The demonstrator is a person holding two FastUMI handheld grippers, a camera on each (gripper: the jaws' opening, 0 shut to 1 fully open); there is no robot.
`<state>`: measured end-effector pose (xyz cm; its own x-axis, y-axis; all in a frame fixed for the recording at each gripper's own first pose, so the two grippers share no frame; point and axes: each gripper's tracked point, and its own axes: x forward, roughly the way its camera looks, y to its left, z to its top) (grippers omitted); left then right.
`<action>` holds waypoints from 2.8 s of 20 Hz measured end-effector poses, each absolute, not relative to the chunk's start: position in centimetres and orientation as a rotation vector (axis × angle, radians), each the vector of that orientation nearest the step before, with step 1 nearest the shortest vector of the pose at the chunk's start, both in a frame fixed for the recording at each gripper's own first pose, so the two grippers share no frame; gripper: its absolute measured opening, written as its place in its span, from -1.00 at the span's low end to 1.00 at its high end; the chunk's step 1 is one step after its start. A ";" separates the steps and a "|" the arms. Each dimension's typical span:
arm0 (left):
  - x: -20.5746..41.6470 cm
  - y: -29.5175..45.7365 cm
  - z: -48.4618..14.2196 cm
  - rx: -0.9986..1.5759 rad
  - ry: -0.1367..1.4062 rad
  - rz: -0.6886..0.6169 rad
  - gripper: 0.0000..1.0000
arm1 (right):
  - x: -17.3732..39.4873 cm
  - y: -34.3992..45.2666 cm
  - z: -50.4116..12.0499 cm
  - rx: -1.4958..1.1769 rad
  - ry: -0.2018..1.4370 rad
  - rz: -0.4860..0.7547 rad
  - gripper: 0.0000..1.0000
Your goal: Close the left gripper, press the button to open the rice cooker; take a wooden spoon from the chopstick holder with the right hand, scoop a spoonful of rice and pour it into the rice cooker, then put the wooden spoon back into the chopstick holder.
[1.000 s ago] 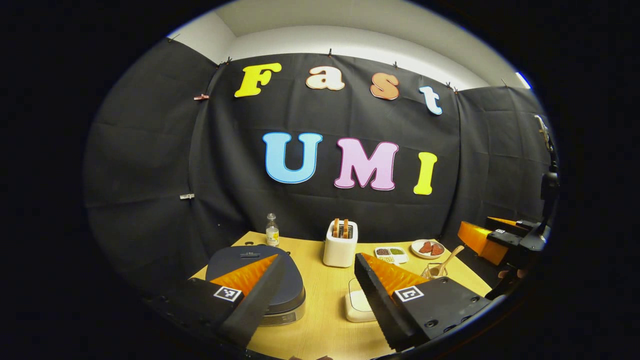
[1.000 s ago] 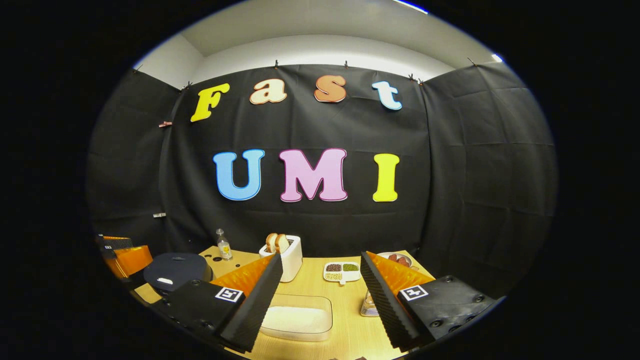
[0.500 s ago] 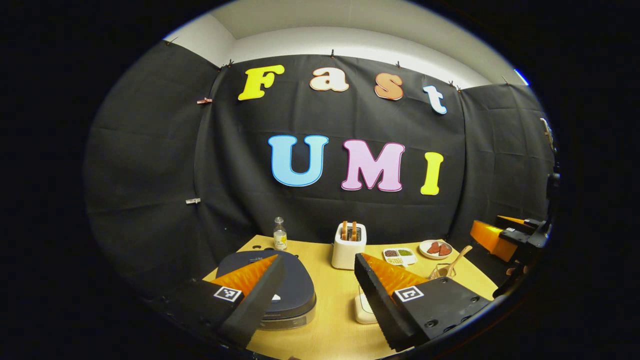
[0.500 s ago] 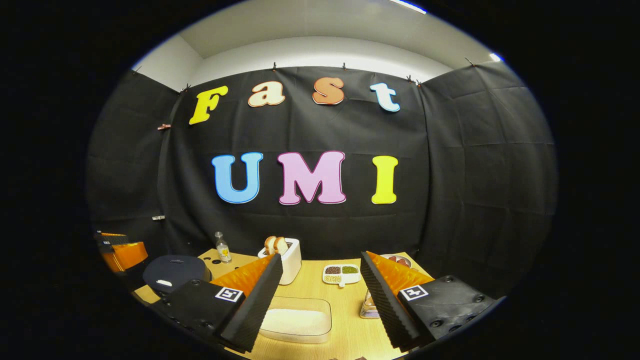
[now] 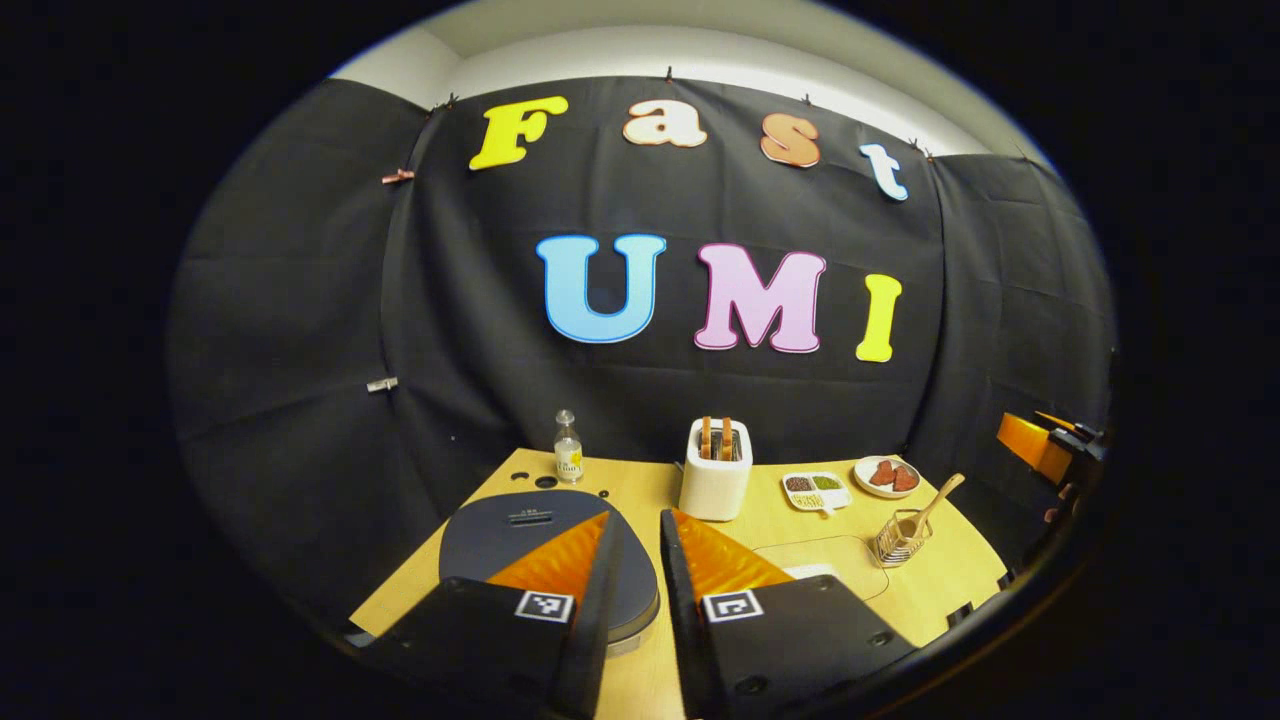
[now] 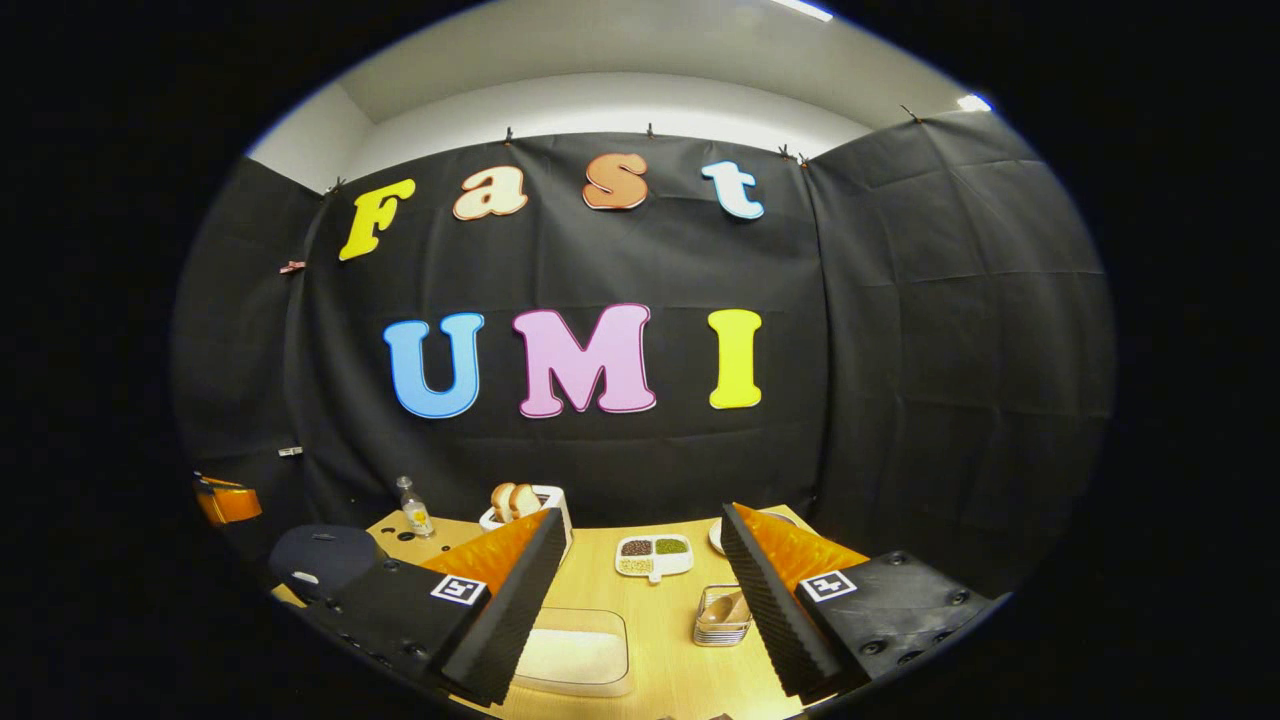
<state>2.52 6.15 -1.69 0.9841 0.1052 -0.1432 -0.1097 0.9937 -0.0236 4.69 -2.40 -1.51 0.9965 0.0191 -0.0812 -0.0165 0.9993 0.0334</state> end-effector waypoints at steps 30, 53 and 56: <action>5.0 12.6 -17.1 -0.184 0.532 0.268 -0.86 | 7.6 -8.6 -6.6 0.044 0.195 -0.014 0.95; 5.3 3.9 -1.7 -0.075 0.124 0.293 0.62 | 12.7 -13.0 -11.5 0.100 0.303 -0.018 0.95; 5.2 3.2 -3.2 -0.050 0.161 0.325 0.94 | 13.9 -14.3 -14.0 0.124 0.353 -0.029 0.94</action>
